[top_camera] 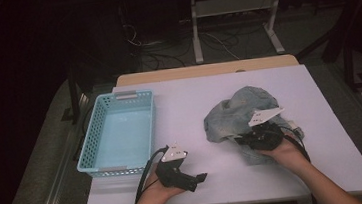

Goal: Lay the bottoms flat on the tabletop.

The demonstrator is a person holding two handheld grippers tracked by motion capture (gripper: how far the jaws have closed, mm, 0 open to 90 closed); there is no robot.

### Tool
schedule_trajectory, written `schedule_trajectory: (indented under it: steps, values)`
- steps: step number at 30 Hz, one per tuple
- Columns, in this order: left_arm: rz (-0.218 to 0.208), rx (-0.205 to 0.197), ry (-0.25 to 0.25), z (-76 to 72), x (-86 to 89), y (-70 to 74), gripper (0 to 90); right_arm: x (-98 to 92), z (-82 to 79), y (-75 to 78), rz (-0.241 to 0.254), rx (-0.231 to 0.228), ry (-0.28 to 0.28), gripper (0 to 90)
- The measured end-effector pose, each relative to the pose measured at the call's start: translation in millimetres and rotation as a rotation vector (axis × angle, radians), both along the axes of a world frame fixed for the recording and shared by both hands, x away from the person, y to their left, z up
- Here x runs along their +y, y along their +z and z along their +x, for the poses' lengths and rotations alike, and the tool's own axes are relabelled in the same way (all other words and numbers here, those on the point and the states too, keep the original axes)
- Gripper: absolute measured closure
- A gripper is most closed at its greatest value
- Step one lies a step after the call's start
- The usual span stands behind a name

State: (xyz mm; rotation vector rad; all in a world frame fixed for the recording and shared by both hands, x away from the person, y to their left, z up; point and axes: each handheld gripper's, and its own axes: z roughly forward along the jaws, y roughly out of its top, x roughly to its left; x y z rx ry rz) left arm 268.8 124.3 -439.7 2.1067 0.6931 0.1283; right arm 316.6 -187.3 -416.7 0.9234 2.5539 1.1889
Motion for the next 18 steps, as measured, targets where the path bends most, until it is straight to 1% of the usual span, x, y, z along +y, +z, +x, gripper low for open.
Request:
schedule_trajectory:
  steps: [10, 14, 18]
  values:
    - [0.001, 0.002, 0.000, 0.6, -0.4, -0.3, 1.4, -21.4, 0.0, 15.8, 0.059, -0.044, -0.045, 82.5]
    - [0.000, 0.001, 0.000, 0.1, -0.2, -0.2, 1.4, -34.8, 0.8, 21.7, 0.078, -0.063, -0.083, 82.4]
    - [0.000, 0.003, 0.002, 0.7, 0.1, -0.3, 1.4, -48.8, 2.6, 25.3, 0.094, -0.072, -0.124, 82.5]
